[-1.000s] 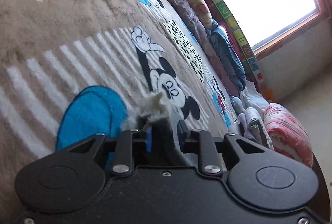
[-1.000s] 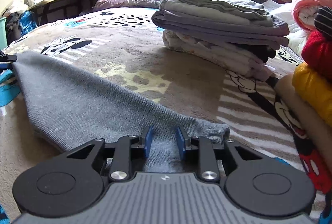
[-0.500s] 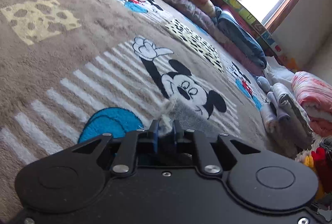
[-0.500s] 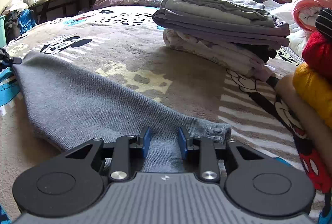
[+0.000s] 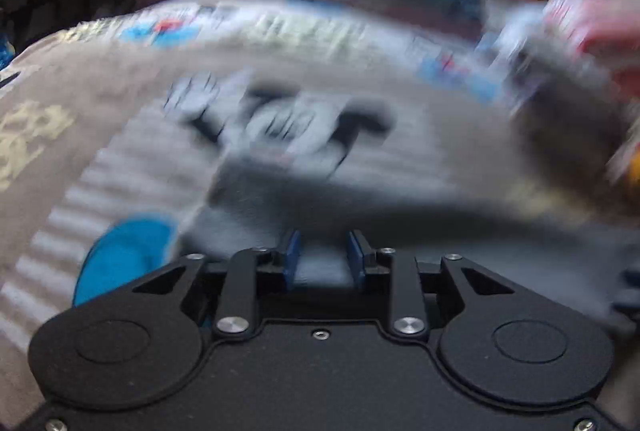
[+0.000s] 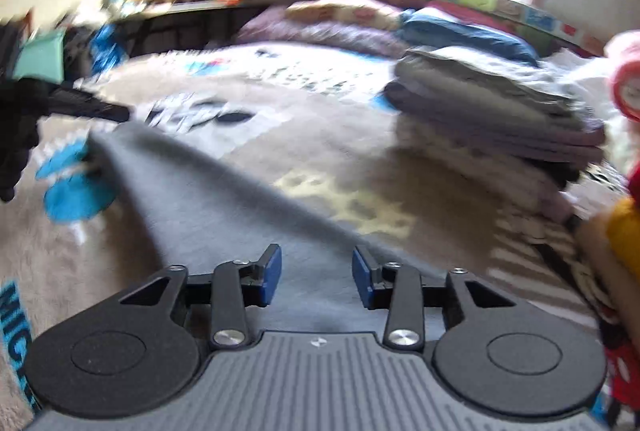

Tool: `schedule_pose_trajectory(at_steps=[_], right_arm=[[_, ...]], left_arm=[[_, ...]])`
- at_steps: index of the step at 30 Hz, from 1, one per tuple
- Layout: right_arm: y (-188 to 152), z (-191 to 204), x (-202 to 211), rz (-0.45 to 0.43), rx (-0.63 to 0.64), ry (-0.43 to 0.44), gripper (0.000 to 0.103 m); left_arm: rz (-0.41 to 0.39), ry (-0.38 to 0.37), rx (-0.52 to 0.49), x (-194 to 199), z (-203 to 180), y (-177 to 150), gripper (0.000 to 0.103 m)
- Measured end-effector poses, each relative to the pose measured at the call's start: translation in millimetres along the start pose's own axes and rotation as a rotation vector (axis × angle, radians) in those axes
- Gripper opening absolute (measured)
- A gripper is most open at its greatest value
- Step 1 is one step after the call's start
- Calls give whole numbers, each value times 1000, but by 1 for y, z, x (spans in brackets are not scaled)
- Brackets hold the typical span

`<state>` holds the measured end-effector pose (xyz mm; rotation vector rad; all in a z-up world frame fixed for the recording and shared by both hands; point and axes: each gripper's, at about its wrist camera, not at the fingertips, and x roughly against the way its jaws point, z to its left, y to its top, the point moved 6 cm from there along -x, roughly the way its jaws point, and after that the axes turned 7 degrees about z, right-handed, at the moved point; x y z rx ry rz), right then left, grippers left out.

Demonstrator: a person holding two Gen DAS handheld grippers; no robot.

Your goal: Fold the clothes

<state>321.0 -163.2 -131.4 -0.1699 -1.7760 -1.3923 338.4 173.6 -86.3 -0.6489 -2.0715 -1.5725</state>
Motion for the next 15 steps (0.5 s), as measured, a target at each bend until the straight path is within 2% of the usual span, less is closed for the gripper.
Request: schedule_pose_trajectory(at_steps=[2, 4, 5, 7, 10, 13, 14, 15], right_arm=[[-9, 6, -16, 46, -1, 13, 55], [-7, 4, -8, 15, -26, 20, 52], [-5, 3, -1, -8, -41, 22, 50], [-4, 0, 12, -49, -65, 21, 50], [-9, -9, 25, -93, -96, -11, 50], [-17, -28, 33, -146, -174, -53, 50], [-20, -35, 35, -160, -199, -73, 50], [-22, -41, 36, -171, -224, -95, 50]], left_arm=[[11, 22, 2, -4, 6, -4, 27], [23, 45, 4, -8, 12, -8, 27], [-18, 25, 11, 4, 11, -3, 27], [-44, -14, 19, 19, 5, 1, 27], [-52, -57, -68, 25, -26, 3, 27], [-41, -77, -166, 9, -62, 4, 29], [-32, -86, -183, -2, -69, 2, 29], [22, -74, -184, -20, -69, -2, 31]])
